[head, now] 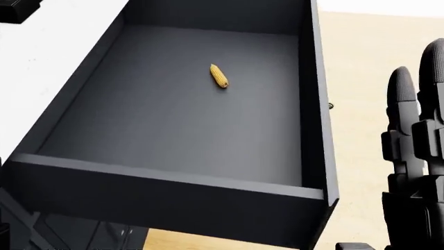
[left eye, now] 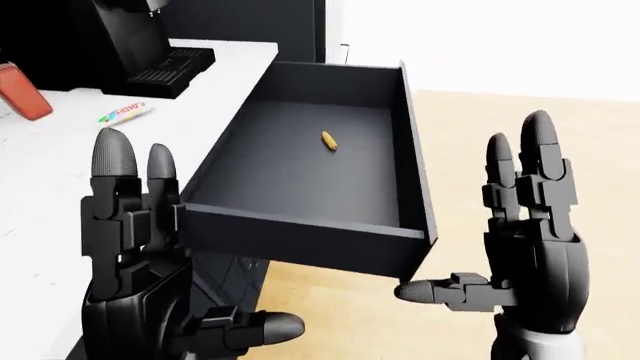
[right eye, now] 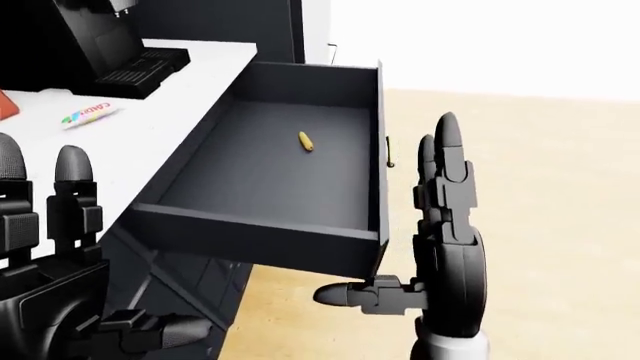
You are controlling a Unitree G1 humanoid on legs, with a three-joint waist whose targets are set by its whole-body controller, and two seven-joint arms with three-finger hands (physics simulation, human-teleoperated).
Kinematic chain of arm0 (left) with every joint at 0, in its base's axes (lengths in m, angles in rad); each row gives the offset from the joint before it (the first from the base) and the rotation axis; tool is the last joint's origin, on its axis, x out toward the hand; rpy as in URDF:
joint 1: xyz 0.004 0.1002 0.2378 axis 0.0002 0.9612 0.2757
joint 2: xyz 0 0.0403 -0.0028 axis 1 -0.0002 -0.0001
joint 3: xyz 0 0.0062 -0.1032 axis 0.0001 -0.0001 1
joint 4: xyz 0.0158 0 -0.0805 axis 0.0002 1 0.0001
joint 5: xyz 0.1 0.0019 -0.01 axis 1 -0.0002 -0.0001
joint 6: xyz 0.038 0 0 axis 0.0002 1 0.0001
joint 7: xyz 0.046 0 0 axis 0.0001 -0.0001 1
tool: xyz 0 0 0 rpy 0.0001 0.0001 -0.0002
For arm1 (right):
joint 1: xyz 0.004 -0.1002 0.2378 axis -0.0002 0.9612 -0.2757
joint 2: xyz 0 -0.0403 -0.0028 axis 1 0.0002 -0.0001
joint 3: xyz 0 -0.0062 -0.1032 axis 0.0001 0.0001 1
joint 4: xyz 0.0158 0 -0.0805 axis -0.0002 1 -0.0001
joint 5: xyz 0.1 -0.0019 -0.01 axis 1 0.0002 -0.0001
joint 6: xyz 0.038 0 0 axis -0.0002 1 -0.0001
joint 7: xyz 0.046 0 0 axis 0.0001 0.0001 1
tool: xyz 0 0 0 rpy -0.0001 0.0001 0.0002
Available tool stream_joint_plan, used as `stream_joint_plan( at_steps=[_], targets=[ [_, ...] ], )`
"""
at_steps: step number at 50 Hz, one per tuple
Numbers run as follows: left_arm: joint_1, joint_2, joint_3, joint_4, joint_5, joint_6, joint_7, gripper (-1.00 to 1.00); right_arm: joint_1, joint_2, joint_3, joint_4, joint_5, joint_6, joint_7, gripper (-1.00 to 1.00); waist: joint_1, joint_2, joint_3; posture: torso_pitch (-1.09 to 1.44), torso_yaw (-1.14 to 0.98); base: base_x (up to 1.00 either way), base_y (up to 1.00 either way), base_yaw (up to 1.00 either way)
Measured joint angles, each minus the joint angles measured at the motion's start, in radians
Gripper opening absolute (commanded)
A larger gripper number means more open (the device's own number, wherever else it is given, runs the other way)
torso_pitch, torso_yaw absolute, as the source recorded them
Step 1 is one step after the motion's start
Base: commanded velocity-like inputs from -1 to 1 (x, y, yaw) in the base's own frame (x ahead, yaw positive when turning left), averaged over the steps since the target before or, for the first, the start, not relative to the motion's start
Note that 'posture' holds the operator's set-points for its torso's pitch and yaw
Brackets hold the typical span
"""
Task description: Close the right drawer.
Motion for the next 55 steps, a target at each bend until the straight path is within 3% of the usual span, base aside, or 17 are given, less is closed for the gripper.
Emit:
stream_joint_plan(
  at_steps=[11, 24, 40, 48, 55],
  targets=[
    [0.001, 0.004, -0.003, 0.008, 0.004, 0.001, 0.004, 1.00, -0.044, 0.006, -0.074, -0.033, 0.037, 0.102, 0.024, 1.00, 0.000, -0.017, -0.007, 0.00, 0.00, 0.00, 0.00, 0.00],
    [0.003, 0.006, -0.007, 0.011, 0.009, 0.000, 0.011, 1.00, -0.087, 0.007, -0.292, -0.030, 0.172, 0.163, 0.077, 1.00, 0.005, -0.022, -0.010, 0.00, 0.00, 0.00, 0.00, 0.00],
    [0.002, 0.007, -0.010, 0.013, 0.013, -0.003, 0.012, 1.00, -0.093, -0.005, -0.466, 0.033, 0.246, 0.132, 0.103, 1.00, 0.004, -0.020, -0.002, 0.00, 0.00, 0.00, 0.00, 0.00],
    [-0.002, 0.006, -0.009, 0.013, 0.011, 0.000, 0.012, 1.00, -0.097, -0.015, -0.525, 0.123, 0.254, 0.067, 0.105, 1.00, 0.002, -0.021, 0.001, 0.00, 0.00, 0.00, 0.00, 0.00],
    [0.000, 0.007, -0.013, 0.015, 0.012, 0.000, 0.011, 1.00, -0.136, -0.060, -0.545, 0.300, 0.249, -0.010, 0.096, 1.00, 0.000, -0.022, 0.003, 0.00, 0.00, 0.00, 0.00, 0.00]
  ],
)
